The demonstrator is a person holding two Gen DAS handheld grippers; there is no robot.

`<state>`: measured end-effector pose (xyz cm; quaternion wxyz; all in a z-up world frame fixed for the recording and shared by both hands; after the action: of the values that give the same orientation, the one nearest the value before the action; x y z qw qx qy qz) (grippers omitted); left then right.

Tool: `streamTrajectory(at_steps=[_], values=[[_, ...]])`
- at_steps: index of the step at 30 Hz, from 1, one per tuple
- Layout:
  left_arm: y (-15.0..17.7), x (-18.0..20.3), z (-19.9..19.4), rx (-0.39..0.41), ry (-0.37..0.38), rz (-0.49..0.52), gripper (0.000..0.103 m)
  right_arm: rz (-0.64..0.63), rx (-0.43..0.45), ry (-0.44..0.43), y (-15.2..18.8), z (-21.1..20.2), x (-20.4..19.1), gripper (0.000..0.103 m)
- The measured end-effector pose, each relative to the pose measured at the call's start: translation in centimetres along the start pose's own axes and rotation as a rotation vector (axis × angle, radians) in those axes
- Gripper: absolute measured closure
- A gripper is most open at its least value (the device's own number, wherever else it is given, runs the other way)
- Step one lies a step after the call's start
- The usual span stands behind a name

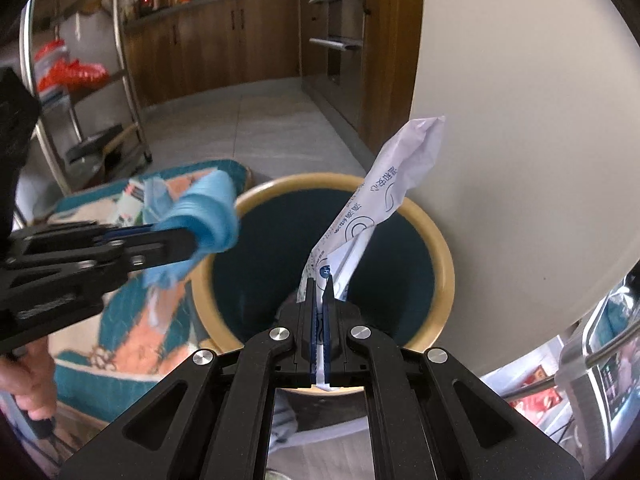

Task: Collect trash
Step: 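Open both grippers over the bin to drop the mask and packet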

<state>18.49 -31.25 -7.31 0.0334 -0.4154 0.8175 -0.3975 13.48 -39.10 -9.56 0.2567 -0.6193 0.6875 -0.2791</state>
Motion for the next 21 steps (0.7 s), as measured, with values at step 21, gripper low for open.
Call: streamTrajectory(at_steps=[21], values=[[1.0, -3.1, 1.5, -0.041, -0.016, -0.079, 0.06, 0.008, -0.01, -0.017, 0.2, 1.1, -0.6, 0.082]])
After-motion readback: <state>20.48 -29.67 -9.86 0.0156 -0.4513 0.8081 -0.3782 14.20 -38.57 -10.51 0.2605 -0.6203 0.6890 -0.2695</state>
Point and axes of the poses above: each gripper's, at about its wrist camera, not at the fingertips, and z roughly the way its jaws point, x to its right, y to its underside, the point moved 8 cm from there along z, roughly the way its jaws point, and after that the axes turned 2 degrees about z, right-handed, at the moved point
